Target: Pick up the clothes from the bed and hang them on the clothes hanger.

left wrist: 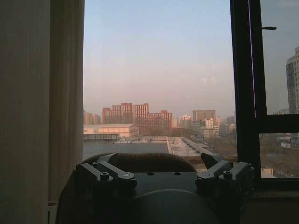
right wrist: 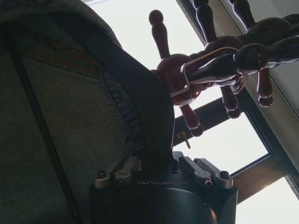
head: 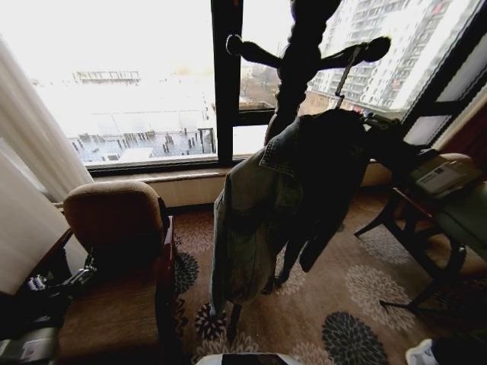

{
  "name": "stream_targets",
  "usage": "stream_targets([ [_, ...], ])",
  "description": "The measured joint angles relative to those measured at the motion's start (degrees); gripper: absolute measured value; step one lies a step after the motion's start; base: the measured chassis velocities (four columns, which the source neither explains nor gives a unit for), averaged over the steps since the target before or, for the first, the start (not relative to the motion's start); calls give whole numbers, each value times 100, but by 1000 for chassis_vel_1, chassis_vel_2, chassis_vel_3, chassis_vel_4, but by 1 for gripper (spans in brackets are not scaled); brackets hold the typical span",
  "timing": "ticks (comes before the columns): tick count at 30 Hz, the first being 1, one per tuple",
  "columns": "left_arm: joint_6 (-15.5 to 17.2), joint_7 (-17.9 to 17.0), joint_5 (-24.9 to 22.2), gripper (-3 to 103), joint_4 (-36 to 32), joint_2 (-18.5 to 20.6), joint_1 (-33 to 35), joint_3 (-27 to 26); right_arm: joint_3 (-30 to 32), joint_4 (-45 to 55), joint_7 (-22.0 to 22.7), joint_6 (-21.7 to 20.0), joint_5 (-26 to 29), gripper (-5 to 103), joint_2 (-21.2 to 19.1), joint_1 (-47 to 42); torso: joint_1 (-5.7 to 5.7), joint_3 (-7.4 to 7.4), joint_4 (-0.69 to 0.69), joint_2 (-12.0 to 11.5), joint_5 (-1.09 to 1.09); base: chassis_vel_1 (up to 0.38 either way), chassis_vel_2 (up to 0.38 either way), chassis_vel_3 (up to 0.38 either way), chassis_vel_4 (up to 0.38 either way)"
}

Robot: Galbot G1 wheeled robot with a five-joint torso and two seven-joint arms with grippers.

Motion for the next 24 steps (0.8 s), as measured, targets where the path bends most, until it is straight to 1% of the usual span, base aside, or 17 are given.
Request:
stream_targets([
  [8, 0, 0, 0, 100, 0, 0, 0, 0, -151, -31, -41, -27, 53, 27, -93, 178, 2, 3, 0, -3, 4, 0, 0, 0, 0],
  [9, 0, 0, -1, 100, 0, 0, 0, 0, -190, -33, -61, -59, 67, 36, -105, 199, 2, 5, -2, -4, 10, 0, 0, 0, 0],
  [11, 0, 1, 0, 100, 0, 0, 0, 0, -223, -34, -62, -68, 72, 36, -122, 242, 3, 5, -2, -4, 9, 0, 0, 0, 0],
  [13, 0, 1, 0, 100, 0, 0, 0, 0, -265, -40, -60, -70, 72, 46, -158, 287, 3, 5, -1, -4, 7, 0, 0, 0, 0],
  [14, 0, 1, -1, 100, 0, 0, 0, 0, -300, -50, -59, -71, 74, 46, -186, 338, 3, 5, -1, -4, 7, 0, 0, 0, 0],
  [15, 0, 1, 0, 100, 0, 0, 0, 0, -378, -66, -57, -74, 90, 57, -232, 452, 3, 5, -1, -5, 6, 0, 0, 0, 0],
  [17, 0, 1, 0, 100, 0, 0, 0, 0, -454, -78, -53, -79, 105, 57, -265, 571, 3, 5, 0, -4, 5, 0, 0, 0, 0],
  [21, 0, 1, 0, 100, 0, 0, 0, 0, -610, -85, -33, -98, 153, 79, -369, 755, 3, 4, 1, -4, 3, 0, 0, 0, 0],
  [23, 0, 1, 0, 100, 0, 0, 0, 0, -630, -78, -27, -103, 160, 79, -383, 769, 3, 4, 0, -4, 3, 0, 0, 0, 0],
  [24, 0, 1, -1, 100, 0, 0, 0, 0, -641, -70, -21, -109, 165, 84, -388, 777, 3, 4, 0, -4, 4, 0, 0, 0, 0],
])
